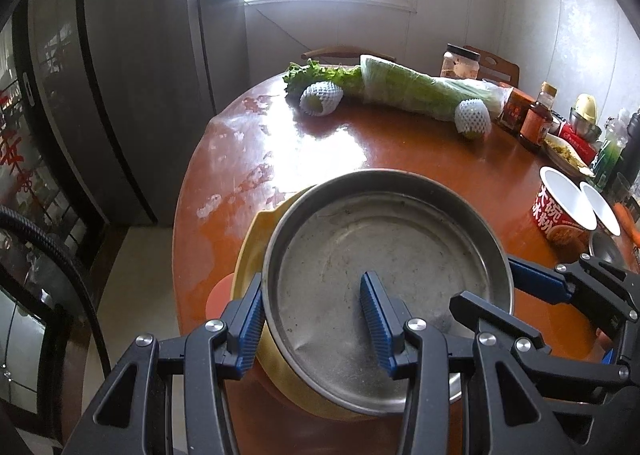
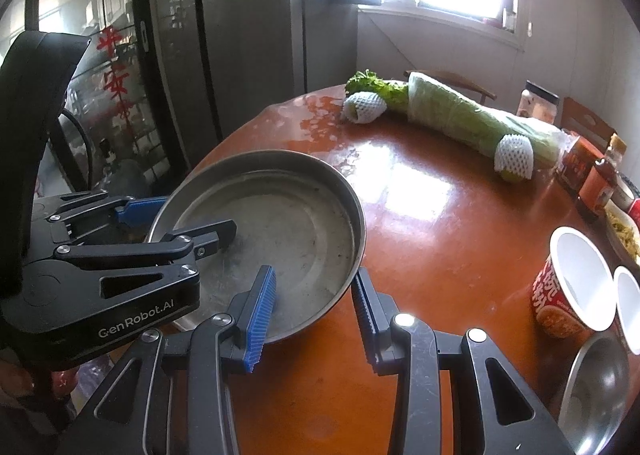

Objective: Organize plates and bowls
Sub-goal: 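Lift the silver tray with the left gripper and lower it onto the yellow plate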

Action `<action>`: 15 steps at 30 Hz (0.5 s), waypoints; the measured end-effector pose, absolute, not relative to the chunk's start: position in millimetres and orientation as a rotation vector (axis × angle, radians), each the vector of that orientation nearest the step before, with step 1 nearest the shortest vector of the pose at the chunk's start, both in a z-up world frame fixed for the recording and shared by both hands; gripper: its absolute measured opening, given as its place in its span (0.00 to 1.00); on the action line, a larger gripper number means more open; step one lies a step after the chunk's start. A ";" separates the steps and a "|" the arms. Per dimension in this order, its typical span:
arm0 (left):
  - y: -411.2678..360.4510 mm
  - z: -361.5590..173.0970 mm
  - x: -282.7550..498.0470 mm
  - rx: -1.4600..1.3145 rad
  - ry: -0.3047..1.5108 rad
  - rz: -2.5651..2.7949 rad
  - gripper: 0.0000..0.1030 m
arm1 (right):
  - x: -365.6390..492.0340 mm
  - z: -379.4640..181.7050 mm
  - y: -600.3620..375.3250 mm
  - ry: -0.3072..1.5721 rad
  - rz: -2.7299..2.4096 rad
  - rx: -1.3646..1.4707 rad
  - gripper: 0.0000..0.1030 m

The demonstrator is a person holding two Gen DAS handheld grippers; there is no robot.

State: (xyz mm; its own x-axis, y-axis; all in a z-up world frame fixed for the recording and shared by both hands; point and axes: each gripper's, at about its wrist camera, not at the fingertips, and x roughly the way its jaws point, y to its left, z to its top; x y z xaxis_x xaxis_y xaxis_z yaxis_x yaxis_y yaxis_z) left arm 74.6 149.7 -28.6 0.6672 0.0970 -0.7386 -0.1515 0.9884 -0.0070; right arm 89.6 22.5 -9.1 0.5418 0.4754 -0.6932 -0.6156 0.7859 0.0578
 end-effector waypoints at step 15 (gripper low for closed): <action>155.9 -31.5 72.4 -0.103 0.831 0.149 0.45 | 99.6 -11.8 26.2 0.751 0.646 -0.180 0.39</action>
